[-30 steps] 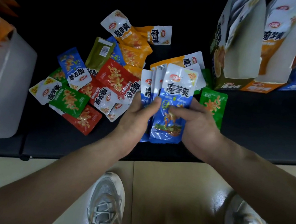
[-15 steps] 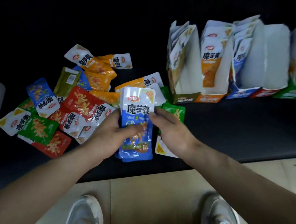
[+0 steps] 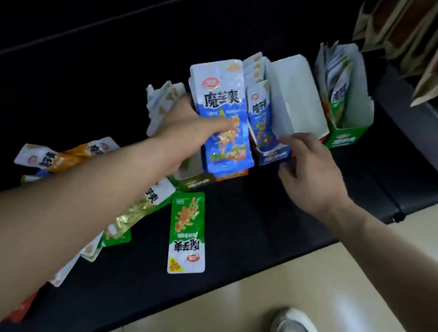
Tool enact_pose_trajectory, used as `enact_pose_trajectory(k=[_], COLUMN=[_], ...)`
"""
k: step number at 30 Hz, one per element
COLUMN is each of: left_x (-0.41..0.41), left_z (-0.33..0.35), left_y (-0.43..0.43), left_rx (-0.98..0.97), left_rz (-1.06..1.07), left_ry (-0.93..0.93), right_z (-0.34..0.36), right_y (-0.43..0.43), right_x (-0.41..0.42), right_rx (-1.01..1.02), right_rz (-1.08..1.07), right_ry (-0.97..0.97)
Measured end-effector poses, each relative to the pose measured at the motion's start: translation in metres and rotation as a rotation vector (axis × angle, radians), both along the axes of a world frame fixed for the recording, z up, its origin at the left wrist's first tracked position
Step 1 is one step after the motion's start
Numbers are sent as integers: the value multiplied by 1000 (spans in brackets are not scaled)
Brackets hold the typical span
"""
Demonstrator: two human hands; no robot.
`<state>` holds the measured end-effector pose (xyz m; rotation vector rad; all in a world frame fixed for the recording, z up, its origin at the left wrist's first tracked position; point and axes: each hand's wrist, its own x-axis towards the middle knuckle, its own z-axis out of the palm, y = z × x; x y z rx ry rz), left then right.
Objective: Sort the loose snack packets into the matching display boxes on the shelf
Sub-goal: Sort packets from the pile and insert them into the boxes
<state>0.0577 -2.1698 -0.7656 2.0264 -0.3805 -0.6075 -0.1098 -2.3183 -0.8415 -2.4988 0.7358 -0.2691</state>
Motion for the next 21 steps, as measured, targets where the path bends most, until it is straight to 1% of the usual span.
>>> enact_pose_trajectory(k=[4,8,13,17,21], left_x=[0,-2,-9,-8,-7], left_z=[-14,-23,-26,-30,-40], left_y=[-67,-102,-124,-130,-126], left_rx=[-49,-12,39,22,96], left_rz=[100,151,84,70,-22], left_ry=[-13,-104,-200,-193,-175], right_z=[-11,-13,-13,-11,-9], right_y=[-15,-22,-24,-25,-26], right_x=[-9,-12,-12,-12,-12], right_rx=[-62,-64,-48,-56,-72], right_rz=[135,175,200,213,224], right_ry=[130,146,148,160,178])
